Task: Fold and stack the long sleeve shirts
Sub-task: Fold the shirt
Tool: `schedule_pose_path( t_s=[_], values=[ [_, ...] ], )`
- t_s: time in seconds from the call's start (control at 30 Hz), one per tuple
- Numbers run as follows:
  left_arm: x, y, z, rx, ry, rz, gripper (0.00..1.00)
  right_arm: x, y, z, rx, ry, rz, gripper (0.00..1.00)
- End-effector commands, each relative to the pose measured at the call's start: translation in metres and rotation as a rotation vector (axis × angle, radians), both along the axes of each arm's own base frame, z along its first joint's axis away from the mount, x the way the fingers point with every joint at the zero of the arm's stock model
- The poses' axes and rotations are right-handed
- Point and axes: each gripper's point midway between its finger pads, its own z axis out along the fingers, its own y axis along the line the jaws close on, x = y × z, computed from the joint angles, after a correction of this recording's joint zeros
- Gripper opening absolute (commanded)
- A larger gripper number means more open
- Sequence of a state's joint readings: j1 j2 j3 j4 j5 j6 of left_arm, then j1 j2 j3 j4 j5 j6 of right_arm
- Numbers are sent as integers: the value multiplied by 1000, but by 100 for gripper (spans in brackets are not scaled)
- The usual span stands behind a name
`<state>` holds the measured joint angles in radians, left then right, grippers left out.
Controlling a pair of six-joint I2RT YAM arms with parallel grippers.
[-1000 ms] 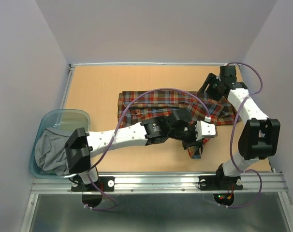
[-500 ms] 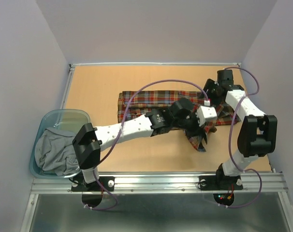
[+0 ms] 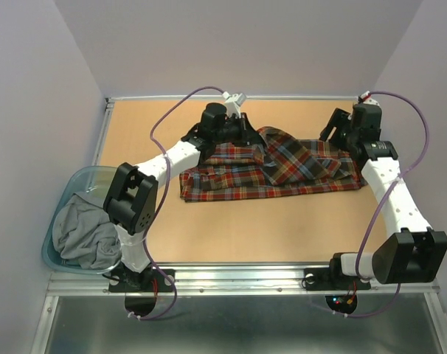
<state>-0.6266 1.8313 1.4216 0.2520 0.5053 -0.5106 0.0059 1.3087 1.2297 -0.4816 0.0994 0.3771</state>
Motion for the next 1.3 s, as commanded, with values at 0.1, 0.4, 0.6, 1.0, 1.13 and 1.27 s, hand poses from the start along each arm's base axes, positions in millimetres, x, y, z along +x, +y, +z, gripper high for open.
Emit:
schedule_pose_path(
  t_s=[0.1,0.4,0.6,1.0,1.13,1.27],
  values=[
    [15,22,-9,-195,258,82,0,-23,0,-36,-1,64,6,74],
    [39,91,-57,-35,422,416,0,-35,13,-68,75,138,35,74],
    [36,117,-73,22,521,501,0,-34,15,-79,81,164,41,74],
    [11,111,-38,34,607,473,0,-28,23,-95,104,195,74,74],
    [2,111,-33,61,630,470,0,-26,24,-96,107,196,85,75],
    [5,112,-24,106,608,489,0,-25,25,-104,110,209,87,74]
  ],
)
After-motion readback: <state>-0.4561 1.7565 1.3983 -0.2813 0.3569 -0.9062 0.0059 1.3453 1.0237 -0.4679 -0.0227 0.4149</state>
